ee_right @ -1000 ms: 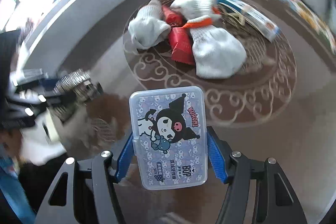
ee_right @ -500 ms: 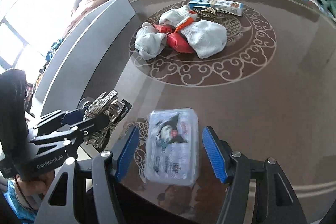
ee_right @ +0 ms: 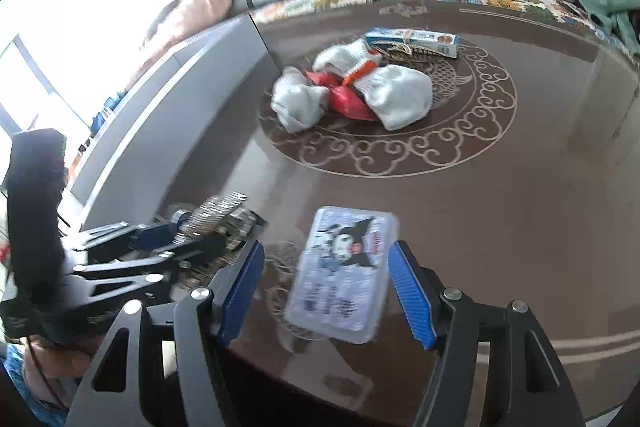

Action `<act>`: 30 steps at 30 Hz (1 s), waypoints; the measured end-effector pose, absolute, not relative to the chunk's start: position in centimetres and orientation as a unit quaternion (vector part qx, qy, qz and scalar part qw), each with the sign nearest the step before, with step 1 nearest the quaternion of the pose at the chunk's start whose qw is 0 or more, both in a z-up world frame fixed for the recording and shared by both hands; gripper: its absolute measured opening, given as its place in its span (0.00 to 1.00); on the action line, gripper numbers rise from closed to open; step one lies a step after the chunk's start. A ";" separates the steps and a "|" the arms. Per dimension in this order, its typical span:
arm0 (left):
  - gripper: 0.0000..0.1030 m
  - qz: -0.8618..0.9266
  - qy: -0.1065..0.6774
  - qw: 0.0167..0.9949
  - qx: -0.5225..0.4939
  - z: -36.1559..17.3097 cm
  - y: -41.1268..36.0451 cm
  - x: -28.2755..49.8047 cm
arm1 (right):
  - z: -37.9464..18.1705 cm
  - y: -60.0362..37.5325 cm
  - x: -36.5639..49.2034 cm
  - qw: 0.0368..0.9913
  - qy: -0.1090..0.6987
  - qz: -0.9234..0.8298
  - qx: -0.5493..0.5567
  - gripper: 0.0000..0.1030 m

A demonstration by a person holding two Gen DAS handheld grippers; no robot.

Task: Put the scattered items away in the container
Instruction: 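Lift the silver bow clip and Kuromi box, bringing both tools together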

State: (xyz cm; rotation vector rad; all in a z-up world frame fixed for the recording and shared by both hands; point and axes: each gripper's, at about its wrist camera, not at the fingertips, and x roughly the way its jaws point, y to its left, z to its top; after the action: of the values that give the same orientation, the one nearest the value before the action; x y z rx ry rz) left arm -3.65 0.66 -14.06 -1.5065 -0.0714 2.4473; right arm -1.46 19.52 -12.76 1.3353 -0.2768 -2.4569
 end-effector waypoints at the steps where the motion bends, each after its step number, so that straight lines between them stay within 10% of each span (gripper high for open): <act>1: 0.46 0.844 -0.026 0.132 -0.518 -14.0 0.5 -3.6 | -13.1 19.4 -1.2 0.154 -0.098 -0.862 0.473 0.64; 30: 0.46 0.847 -0.028 0.122 -0.516 -14.2 -0.2 -3.5 | -19.3 16.6 0.4 -0.014 -0.007 -0.901 0.433 0.66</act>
State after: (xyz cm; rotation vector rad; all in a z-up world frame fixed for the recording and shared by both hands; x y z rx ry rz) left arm -3.52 -0.16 -14.22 -1.5061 -0.0831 2.4724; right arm 0.37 16.62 -19.28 1.3709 -0.0209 -2.8570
